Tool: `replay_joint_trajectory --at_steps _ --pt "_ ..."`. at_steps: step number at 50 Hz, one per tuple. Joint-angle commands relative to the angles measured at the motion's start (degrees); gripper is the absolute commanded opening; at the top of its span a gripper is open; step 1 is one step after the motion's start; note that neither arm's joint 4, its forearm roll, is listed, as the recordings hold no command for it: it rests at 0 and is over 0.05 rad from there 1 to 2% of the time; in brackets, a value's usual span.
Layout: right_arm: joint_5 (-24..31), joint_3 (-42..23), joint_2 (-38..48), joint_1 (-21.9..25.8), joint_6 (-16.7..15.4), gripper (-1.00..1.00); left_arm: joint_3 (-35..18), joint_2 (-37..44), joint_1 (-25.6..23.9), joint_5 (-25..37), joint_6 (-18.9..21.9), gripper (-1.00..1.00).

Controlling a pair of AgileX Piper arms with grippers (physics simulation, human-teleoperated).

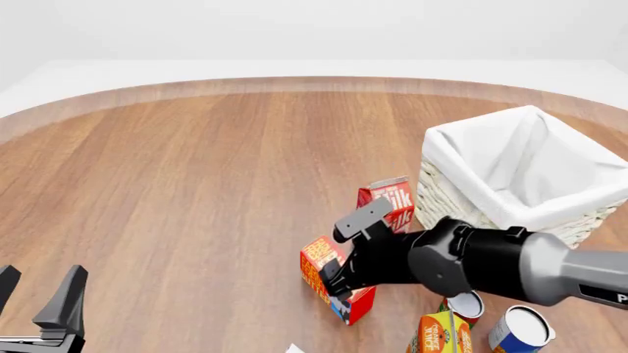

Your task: Pick up the cream cheese box and the butter, and put them in the basket.

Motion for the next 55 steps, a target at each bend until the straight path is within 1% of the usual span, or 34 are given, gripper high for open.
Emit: replay_joint_trajectory --at_steps 1,11,18,26,44,51,55 --pt "-0.96 0.44 1.21 0.1 0.13 1.0 0.0 0.0 0.0 0.0 0.0 1.0" --pt "-2.36 1.48 2.3 0.75 1.03 1.0 0.0 0.0 0.0 0.0 0.0 1.0" --pt "-2.2 1.51 2.43 0.37 0.55 1.0 0.0 0.0 0.0 0.0 0.0 1.0" --pt "-3.34 2.17 3.56 0.87 1.16 1.0 0.0 0.0 0.0 0.0 0.0 1.0" --pt "-3.87 2.26 4.29 0.76 1.31 1.0 0.0 0.0 0.0 0.0 0.0 1.0" --pt "-5.03 3.12 5.14 0.49 1.52 1.0 0.0 0.0 0.0 0.0 0.0 1.0" --pt "-4.47 2.96 4.73 0.62 1.69 1.0 0.0 0.0 0.0 0.0 0.0 1.0"
